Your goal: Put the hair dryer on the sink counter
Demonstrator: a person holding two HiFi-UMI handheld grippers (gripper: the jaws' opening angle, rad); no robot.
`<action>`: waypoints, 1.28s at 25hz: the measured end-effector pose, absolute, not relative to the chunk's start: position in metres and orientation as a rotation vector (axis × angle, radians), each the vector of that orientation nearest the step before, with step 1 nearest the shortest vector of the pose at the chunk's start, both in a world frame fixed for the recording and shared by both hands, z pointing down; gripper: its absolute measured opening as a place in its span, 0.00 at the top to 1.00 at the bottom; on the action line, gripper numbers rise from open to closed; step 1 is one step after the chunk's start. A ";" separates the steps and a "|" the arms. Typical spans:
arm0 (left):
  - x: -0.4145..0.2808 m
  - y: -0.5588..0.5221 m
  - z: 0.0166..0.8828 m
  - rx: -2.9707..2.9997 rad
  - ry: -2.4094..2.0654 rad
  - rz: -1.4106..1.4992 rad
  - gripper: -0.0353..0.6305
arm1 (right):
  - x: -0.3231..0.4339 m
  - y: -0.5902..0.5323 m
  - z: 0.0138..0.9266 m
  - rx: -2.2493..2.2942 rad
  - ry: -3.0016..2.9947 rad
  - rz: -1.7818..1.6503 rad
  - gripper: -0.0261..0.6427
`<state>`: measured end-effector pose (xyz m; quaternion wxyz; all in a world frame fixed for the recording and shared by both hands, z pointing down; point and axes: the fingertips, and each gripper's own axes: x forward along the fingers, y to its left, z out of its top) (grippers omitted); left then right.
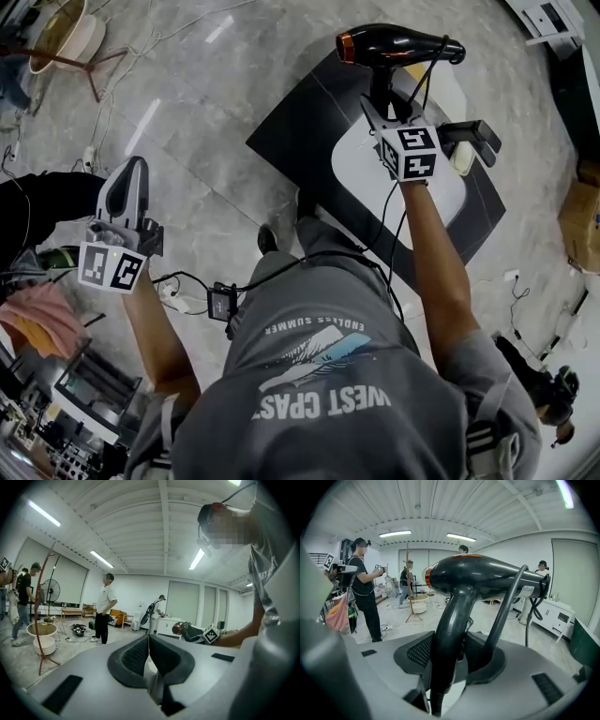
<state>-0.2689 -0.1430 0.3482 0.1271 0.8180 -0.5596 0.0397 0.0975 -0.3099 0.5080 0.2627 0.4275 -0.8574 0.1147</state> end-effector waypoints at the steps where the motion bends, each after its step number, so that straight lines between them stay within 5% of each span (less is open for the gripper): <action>1: -0.269 -0.145 0.351 2.376 -1.629 0.120 0.92 | 0.098 -0.312 0.512 1.153 -2.316 0.318 0.64; 32: -0.295 -0.153 0.401 2.233 -1.663 0.133 0.92 | 0.095 -0.332 0.650 1.021 -2.075 0.579 0.64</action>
